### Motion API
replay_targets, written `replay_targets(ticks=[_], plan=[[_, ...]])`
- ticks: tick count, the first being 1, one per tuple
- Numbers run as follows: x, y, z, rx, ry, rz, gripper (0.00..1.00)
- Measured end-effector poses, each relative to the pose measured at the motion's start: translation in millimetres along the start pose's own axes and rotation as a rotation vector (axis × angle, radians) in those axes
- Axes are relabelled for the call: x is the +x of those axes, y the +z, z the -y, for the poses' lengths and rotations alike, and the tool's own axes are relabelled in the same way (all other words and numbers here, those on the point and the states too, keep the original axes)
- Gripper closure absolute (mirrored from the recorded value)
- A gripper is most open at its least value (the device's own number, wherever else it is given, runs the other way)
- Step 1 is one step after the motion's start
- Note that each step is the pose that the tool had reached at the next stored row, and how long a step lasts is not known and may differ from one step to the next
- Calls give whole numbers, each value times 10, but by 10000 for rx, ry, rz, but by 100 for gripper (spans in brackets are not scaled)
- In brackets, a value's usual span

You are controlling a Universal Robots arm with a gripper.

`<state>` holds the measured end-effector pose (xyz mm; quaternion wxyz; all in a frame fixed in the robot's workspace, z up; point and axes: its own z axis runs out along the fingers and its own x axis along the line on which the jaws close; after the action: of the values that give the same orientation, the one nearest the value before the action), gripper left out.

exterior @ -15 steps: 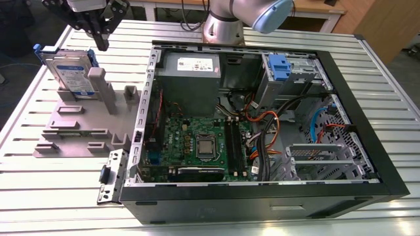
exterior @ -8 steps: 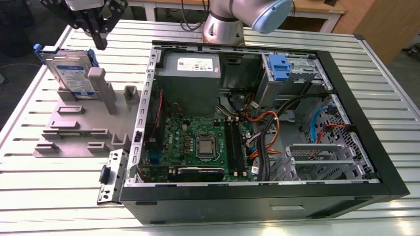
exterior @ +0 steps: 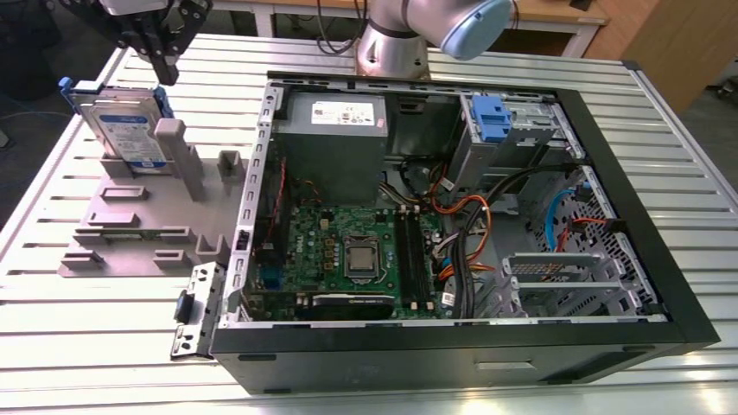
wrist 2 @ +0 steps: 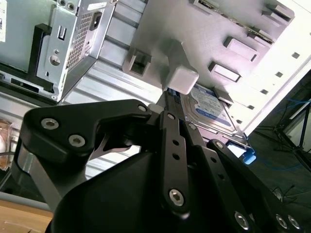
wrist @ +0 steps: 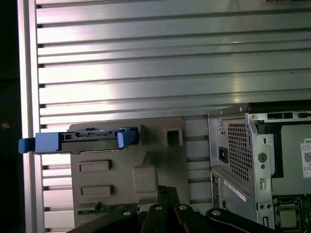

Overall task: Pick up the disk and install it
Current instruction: 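Reach for the disk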

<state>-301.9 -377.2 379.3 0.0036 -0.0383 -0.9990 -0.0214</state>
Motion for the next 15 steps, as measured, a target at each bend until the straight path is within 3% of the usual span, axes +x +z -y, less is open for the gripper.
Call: replay_targets(ticks=[4,15], plan=[[55,1,3,-2,0,0,89],[100,3,6,-2,1,0,89]])
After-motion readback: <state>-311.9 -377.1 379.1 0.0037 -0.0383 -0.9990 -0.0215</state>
